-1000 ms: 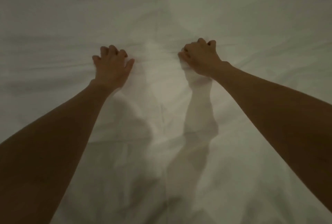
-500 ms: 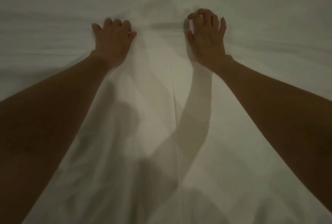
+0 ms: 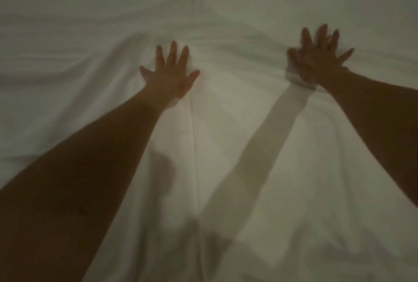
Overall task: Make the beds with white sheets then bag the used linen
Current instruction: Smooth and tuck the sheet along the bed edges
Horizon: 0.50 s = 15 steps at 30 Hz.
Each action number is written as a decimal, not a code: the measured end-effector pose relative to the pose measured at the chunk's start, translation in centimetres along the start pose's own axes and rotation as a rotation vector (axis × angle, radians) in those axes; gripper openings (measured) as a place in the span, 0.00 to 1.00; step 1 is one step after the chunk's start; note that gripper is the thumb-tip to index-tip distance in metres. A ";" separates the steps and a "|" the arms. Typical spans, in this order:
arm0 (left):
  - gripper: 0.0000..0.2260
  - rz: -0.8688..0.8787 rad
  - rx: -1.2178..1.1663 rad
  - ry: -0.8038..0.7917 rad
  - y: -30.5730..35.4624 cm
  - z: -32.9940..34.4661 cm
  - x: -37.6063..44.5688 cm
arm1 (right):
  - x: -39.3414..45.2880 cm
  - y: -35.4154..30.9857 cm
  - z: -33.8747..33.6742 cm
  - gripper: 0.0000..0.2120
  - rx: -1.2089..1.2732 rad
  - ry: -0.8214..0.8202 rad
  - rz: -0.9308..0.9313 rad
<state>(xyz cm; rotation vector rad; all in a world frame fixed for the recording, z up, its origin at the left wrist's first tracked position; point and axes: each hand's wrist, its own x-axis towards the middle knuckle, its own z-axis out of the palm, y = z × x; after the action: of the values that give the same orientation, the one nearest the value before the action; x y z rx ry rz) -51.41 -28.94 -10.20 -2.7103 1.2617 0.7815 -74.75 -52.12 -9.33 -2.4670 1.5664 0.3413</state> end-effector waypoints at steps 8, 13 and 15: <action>0.36 0.007 0.041 0.070 8.0 11.1 -18.0 | -16.1 7.0 4.5 0.32 0.042 -0.105 -0.148; 0.36 0.038 0.111 0.055 10.8 16.9 -28.3 | -27.9 12.0 7.5 0.34 -0.053 -0.194 -0.293; 0.36 0.036 0.134 -0.002 11.9 18.6 -31.6 | -31.7 14.4 8.5 0.33 -0.075 -0.211 -0.318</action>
<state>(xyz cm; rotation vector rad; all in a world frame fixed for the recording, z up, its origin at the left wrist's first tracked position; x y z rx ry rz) -84.95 -9.91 -9.80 -2.5881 1.3157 0.6764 -101.64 -28.43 -8.65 -2.5822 1.0775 0.5912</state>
